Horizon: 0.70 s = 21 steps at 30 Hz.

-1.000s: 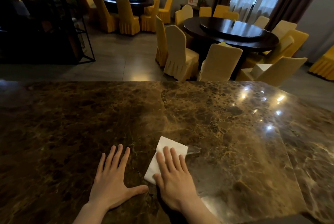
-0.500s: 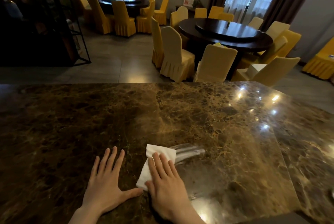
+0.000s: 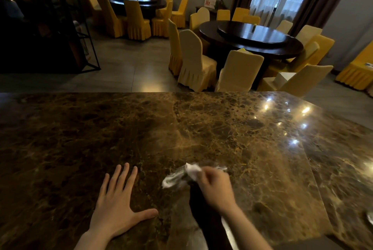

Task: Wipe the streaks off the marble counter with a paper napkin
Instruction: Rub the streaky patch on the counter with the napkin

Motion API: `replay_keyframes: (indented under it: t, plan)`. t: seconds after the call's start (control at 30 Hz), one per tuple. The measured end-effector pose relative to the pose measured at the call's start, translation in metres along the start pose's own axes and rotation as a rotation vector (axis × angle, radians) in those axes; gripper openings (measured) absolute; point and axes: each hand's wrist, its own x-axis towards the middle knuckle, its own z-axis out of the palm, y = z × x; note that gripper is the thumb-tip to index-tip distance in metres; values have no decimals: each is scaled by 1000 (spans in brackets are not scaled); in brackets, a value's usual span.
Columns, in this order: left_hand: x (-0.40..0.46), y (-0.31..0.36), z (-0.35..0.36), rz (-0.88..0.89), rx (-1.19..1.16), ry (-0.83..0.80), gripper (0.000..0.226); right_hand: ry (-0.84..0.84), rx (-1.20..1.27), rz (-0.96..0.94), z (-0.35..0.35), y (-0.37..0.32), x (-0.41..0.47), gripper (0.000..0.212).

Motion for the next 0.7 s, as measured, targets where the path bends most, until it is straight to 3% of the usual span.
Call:
replay_keyframes:
  t: [0.07, 0.13, 0.2, 0.27, 0.37, 0.57, 0.7]
  plan:
    - [-1, 1, 0, -4, 6, -6, 148, -1, 388, 242, -26, 7, 17, 27]
    - [0, 1, 0, -12, 2, -5, 149, 92, 590, 412, -50, 16, 31, 27]
    - [0, 1, -1, -11, -1, -9, 148, 229, 597, 498, -67, 27, 41, 20]
    - [0, 2, -1, -12, 1, -11, 148, 387, 432, 505, -71, 35, 44, 12]
    - [0, 3, -2, -13, 9, -19, 148, 447, 127, 350, -54, 35, 39, 17]
    - [0, 4, -4, -12, 16, -21, 148, 165, -385, -176, -4, 45, 1, 36]
    - [-1, 4, -4, -5, 3, -11, 148, -64, -507, -185, 17, 51, -17, 65]
